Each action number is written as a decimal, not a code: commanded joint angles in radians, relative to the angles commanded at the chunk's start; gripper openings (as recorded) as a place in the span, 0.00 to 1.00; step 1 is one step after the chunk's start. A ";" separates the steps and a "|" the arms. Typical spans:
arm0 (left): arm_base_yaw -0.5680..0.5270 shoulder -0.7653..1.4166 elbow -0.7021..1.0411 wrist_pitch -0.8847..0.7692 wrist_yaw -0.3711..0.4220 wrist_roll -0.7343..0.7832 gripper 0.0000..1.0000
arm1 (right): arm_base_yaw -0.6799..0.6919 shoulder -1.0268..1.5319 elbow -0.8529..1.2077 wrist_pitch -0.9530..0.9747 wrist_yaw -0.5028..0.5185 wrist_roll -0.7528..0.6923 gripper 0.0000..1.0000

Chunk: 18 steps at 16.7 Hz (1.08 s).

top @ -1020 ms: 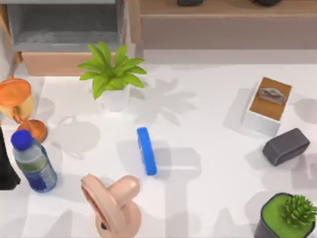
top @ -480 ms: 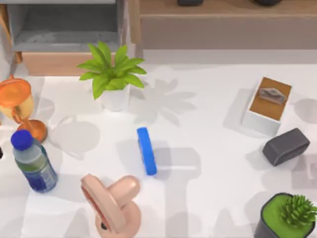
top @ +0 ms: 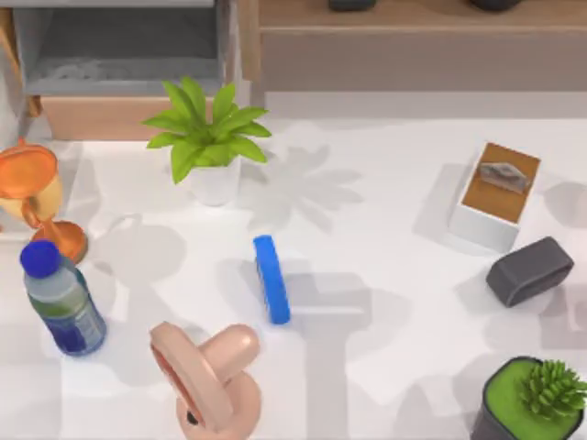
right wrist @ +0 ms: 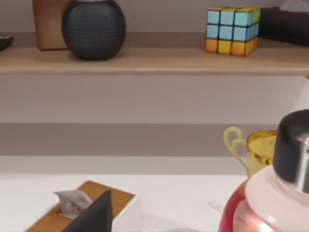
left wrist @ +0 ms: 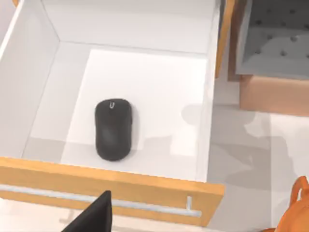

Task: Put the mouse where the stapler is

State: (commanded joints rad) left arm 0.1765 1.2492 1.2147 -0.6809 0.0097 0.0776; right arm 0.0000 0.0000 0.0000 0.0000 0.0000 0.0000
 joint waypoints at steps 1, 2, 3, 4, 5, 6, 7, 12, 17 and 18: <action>0.017 0.121 0.116 -0.062 0.001 0.007 1.00 | 0.000 0.000 0.000 0.000 0.000 0.000 1.00; 0.033 0.242 0.232 -0.124 0.002 0.014 1.00 | 0.000 0.000 0.000 0.000 0.000 0.000 1.00; 0.049 0.362 0.345 -0.185 0.002 0.020 1.00 | 0.000 0.000 0.000 0.000 0.000 0.000 1.00; 0.065 0.479 0.455 -0.244 0.003 0.027 1.00 | 0.000 0.000 0.000 0.000 0.000 0.000 1.00; 0.080 0.592 0.561 -0.301 0.004 0.033 1.00 | 0.000 0.000 0.000 0.000 0.000 0.000 1.00; 0.094 0.700 0.662 -0.355 0.005 0.039 1.00 | 0.000 0.000 0.000 0.000 0.000 0.000 1.00; 0.107 0.803 0.759 -0.408 0.006 0.045 1.00 | 0.000 0.000 0.000 0.000 0.000 0.000 1.00; 0.151 1.209 1.151 -0.613 0.011 0.069 1.00 | 0.000 0.000 0.000 0.000 0.000 0.000 1.00; 0.148 1.377 1.320 -0.699 0.017 0.082 1.00 | 0.000 0.000 0.000 0.000 0.000 0.000 1.00; 0.148 1.379 1.322 -0.700 0.017 0.082 1.00 | 0.000 0.000 0.000 0.000 0.000 0.000 1.00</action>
State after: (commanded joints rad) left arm 0.3243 2.6282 2.5368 -1.3806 0.0266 0.1601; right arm 0.0000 0.0000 0.0000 0.0000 0.0000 0.0000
